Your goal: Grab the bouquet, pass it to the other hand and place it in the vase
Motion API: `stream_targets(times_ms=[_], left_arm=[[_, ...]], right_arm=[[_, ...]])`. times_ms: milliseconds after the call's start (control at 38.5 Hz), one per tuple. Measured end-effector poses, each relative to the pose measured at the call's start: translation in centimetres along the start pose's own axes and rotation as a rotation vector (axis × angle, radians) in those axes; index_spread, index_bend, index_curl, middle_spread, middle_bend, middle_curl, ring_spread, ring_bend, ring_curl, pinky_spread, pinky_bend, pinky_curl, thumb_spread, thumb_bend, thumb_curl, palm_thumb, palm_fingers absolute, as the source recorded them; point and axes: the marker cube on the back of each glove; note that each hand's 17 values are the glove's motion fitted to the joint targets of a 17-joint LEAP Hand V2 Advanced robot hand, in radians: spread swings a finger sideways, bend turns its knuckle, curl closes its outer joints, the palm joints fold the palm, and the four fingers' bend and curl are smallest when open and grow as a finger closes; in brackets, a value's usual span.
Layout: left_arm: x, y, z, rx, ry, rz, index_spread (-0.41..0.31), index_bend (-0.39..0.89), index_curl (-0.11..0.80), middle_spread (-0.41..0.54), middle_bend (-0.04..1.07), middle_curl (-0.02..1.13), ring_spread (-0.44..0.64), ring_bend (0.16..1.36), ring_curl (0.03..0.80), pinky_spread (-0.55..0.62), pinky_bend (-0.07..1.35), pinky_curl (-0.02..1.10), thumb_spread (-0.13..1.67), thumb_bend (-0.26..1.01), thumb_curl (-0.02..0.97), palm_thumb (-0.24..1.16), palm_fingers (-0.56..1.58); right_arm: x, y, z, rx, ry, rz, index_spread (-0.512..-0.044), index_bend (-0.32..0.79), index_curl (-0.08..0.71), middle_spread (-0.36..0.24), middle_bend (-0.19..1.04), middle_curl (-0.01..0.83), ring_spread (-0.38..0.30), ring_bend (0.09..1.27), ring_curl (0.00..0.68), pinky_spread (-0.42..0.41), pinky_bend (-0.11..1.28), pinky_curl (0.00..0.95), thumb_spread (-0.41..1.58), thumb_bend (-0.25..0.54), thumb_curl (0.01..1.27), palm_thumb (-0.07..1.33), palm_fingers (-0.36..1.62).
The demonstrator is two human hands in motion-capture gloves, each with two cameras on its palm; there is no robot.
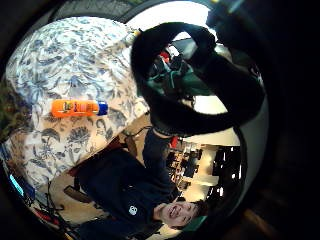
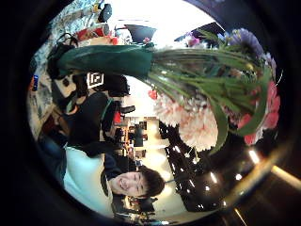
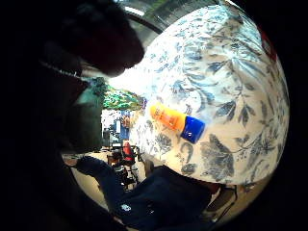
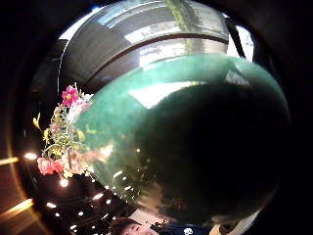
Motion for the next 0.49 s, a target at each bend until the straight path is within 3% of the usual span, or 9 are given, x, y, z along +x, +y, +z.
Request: stream_targets(times_ms=[182,233,285,311,415,493], left_arm=[[-5.1,-5.7,-1.9,0.112,0.067,-0.029,0.092,0.14,0.246,0.280,0.19,0.28,0.17,0.70,0.357,0.21,0.67,0.44,1.04,-0.02,0.354,0.56,0.25],[-6.0,-6.5,-2.2,0.141,0.089,-0.044,0.092,0.19,0.265,0.283,0.23,0.30,0.20,0.69,0.350,0.27,0.56,0.41,1.03,-0.02,0.356,0.57,0.26],[-6.8,-7.2,-2.5,0.168,0.111,-0.059,0.081,0.20,0.280,0.225,0.31,0.32,0.20,0.66,0.339,0.30,0.46,0.37,1.02,-0.02,0.357,0.57,0.31],[-7.2,-7.6,-2.6,0.181,0.122,-0.066,0.082,0.20,0.284,0.238,0.28,0.31,0.21,0.65,0.331,0.31,0.46,0.37,1.02,-0.02,0.358,0.57,0.30],[-7.6,-7.9,-2.8,0.231,0.160,-0.081,0.001,0.37,0.353,0.041,0.54,0.39,0.07,0.56,0.300,0.31,0.14,0.27,1.02,0.02,0.374,0.66,0.62],[-4.7,-5.1,-1.9,0.251,0.165,-0.048,-0.066,0.46,0.393,-0.040,0.64,0.40,-0.04,0.56,0.288,0.21,0.06,0.21,1.06,0.04,0.387,0.71,0.86]], right_arm=[[0.7,-0.3,3.0,-0.027,0.016,0.025,-0.256,0.31,0.585,-0.251,0.39,0.626,-0.271,0.59,0.520,-0.151,0.18,0.380,1.17,0.007,0.41,1.20,1.14],[0.5,0.2,4.1,-0.038,0.029,0.037,-0.256,0.31,0.589,-0.251,0.38,0.628,-0.271,0.59,0.521,-0.151,0.18,0.383,1.17,0.003,0.41,1.20,1.14],[0.6,0.2,5.2,-0.050,0.032,0.039,-0.257,0.30,0.593,-0.252,0.38,0.631,-0.271,0.59,0.522,-0.150,0.18,0.385,1.17,0.000,0.41,1.21,1.14],[0.7,0.1,5.7,-0.055,0.028,0.040,-0.257,0.30,0.594,-0.252,0.38,0.632,-0.271,0.59,0.522,-0.150,0.18,0.386,1.17,-0.002,0.41,1.21,1.14],[-0.1,0.8,7.7,-0.083,-0.011,0.068,-0.257,0.30,0.601,-0.252,0.38,0.636,-0.271,0.59,0.524,-0.150,0.18,0.390,1.16,-0.003,0.41,1.22,1.14],[-1.1,1.6,8.7,-0.102,-0.035,0.088,-0.258,0.29,0.605,-0.253,0.38,0.638,-0.271,0.59,0.524,-0.150,0.18,0.395,1.16,-0.005,0.41,1.22,1.14]])
